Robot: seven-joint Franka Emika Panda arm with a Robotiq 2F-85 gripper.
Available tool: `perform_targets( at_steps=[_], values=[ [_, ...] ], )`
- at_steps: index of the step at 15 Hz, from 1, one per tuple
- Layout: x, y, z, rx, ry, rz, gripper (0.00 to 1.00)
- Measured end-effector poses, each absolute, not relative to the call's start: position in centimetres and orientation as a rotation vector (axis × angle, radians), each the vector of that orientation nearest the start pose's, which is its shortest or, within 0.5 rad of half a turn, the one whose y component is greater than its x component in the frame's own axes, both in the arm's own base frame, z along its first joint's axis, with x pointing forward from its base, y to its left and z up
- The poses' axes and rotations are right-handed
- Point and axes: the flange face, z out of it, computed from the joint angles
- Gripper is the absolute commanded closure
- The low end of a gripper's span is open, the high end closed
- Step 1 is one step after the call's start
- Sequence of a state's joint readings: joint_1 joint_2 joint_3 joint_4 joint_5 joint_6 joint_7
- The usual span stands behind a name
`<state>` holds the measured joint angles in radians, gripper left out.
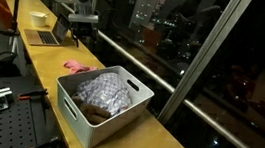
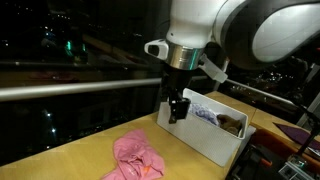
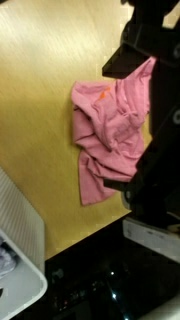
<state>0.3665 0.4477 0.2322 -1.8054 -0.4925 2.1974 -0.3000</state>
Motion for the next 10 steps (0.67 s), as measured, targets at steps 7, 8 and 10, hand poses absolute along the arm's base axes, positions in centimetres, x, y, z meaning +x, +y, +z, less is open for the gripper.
perform_targets(
  at_steps=[7, 8, 10],
  values=[
    [57.0, 36.2, 22.3, -2.707, -1.886, -0.262, 0.00],
    [57.3, 36.5, 21.1, -2.690, -1.882, -0.273, 0.00],
    [58.2, 36.7, 18.5, -2.661, -1.864, -0.271, 0.00]
  ],
)
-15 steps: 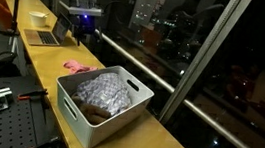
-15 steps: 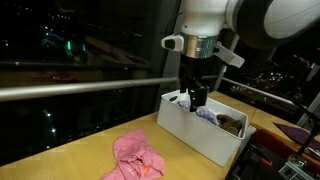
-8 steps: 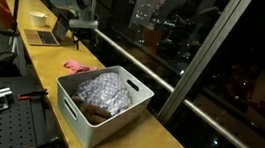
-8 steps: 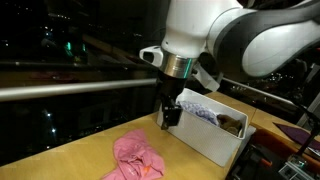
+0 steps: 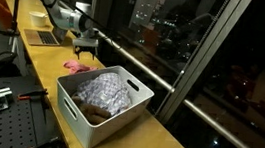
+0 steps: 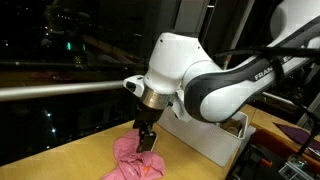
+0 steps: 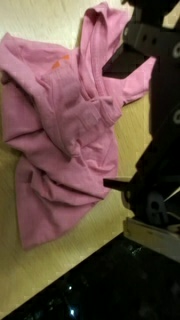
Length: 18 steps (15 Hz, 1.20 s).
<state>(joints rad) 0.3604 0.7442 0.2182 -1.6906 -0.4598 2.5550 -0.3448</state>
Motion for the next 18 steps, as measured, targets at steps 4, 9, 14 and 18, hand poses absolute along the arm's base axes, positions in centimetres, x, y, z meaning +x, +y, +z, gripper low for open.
perform_targets(
  at_steps=[4, 9, 14, 18],
  values=[
    [60.6, 35.6, 13.0, -2.604, -1.797, -0.211, 0.00],
    [64.0, 34.0, 8.1, -2.565, -1.717, -0.154, 0.39],
    [65.4, 34.6, 8.6, -2.573, -1.699, -0.134, 0.77],
    [65.5, 35.4, 10.0, -2.601, -1.684, -0.146, 1.00]
  ],
)
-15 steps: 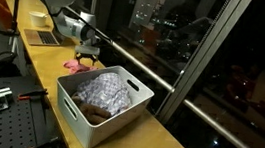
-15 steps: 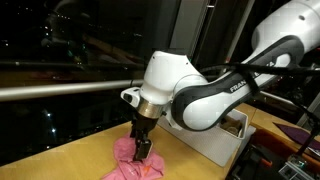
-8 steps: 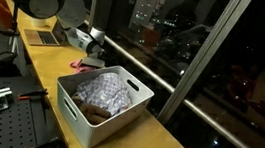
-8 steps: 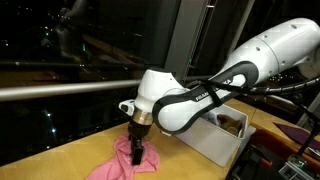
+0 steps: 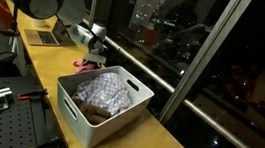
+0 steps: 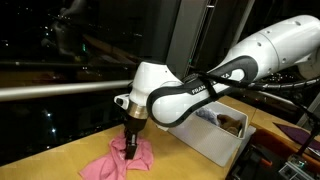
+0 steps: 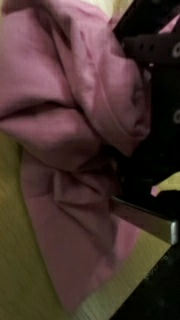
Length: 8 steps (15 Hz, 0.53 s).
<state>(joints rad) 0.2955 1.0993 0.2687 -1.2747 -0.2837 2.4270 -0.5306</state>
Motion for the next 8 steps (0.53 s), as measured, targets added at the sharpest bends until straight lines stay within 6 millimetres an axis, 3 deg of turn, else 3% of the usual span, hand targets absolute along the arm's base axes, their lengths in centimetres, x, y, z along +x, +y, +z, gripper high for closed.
perform_targets(
  at_steps=[4, 8],
  values=[
    [65.3, 34.3, 13.8, -2.693, -1.623, -0.164, 1.00],
    [64.1, 32.2, 20.6, -2.860, -1.551, -0.211, 1.00]
  ],
)
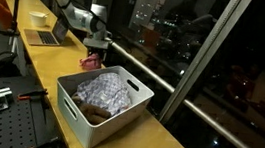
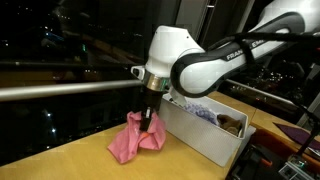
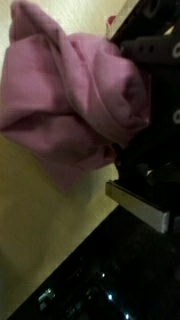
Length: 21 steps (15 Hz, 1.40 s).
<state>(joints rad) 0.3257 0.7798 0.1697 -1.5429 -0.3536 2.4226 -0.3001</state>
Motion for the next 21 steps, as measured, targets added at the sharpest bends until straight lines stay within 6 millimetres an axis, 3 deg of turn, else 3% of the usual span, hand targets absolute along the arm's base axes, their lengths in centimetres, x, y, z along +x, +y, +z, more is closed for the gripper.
perform_targets(
  at_steps=[4, 8, 10, 13, 18, 21],
  values=[
    [61.2, 29.4, 27.4, -3.051, -1.437, -0.237, 1.00],
    [56.5, 26.4, 32.8, -3.218, -1.284, -0.192, 1.00],
    [54.3, 23.5, 34.7, -3.274, -1.215, -0.145, 1.00],
    [52.4, 16.9, 36.5, -3.337, -1.103, -0.094, 1.00],
    [53.5, 4.7, 39.2, -3.372, -1.047, -0.032, 1.00],
    [55.8, 1.0, 40.1, -3.333, -1.110, -0.068, 1.00]
  ],
)
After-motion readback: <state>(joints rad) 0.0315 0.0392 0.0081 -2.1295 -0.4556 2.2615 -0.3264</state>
